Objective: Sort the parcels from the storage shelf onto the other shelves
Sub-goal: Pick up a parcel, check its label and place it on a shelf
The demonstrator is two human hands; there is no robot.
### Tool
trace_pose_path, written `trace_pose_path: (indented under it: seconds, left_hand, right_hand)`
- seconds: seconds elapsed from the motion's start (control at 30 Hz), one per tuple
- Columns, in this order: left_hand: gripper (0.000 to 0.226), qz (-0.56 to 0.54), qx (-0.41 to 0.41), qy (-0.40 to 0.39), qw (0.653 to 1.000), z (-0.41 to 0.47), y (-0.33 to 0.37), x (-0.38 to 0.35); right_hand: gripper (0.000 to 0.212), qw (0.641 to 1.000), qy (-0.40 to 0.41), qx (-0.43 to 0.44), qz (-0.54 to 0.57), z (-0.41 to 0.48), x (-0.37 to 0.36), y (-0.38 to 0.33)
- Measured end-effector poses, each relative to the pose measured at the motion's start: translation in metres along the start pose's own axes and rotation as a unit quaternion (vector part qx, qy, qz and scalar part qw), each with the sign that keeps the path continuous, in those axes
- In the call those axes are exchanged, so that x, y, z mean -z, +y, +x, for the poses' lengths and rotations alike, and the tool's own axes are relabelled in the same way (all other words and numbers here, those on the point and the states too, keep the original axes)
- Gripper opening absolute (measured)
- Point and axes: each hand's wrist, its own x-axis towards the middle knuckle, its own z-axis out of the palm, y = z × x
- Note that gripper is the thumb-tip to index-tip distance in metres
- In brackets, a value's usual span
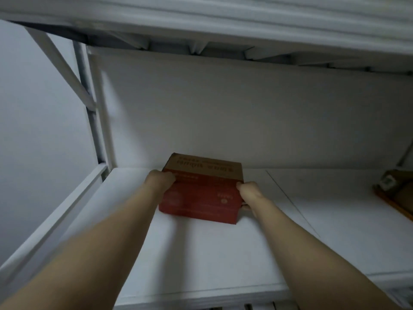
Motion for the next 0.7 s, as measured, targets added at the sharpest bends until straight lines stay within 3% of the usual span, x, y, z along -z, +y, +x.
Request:
trace_pose_path:
  seconds: [0.1, 0.27, 0.57, 0.67, 0.7]
  left_hand:
    - [0.003, -0.046, -0.016, -0.036, 0.998, -0.035, 0.001, -0.015]
    - [0.017, -0.051, -0.029, -0.063, 0.996, -0.093, -0.014, -0.036]
    - [0.015, -0.06, 0.002, -0.068, 0.996, -0.174, -0.051, -0.015]
    - [0.046, -0.077, 0.027, -0.074, 0.994, -0.176, -0.057, -0.01]
    - [0.043, -0.088, 0.032, -0.077, 0.993, -0.177, -0.057, -0.008]
  right_hand:
    - [0.025, 1.0, 0.024, 0.008, 0.008, -0.024, 0.031, 0.017]
    - [0.017, 0.999, 0.047, 0.014, 0.024, -0.07, 0.078, 0.049]
    - [0.037, 0.998, 0.04, 0.046, 0.017, -0.136, 0.09, 0.089]
    - [0.039, 0.999, 0.041, 0.018, 0.016, -0.147, 0.09, 0.095]
    - [0.038, 0.999, 0.039, 0.005, 0.02, -0.15, 0.089, 0.095]
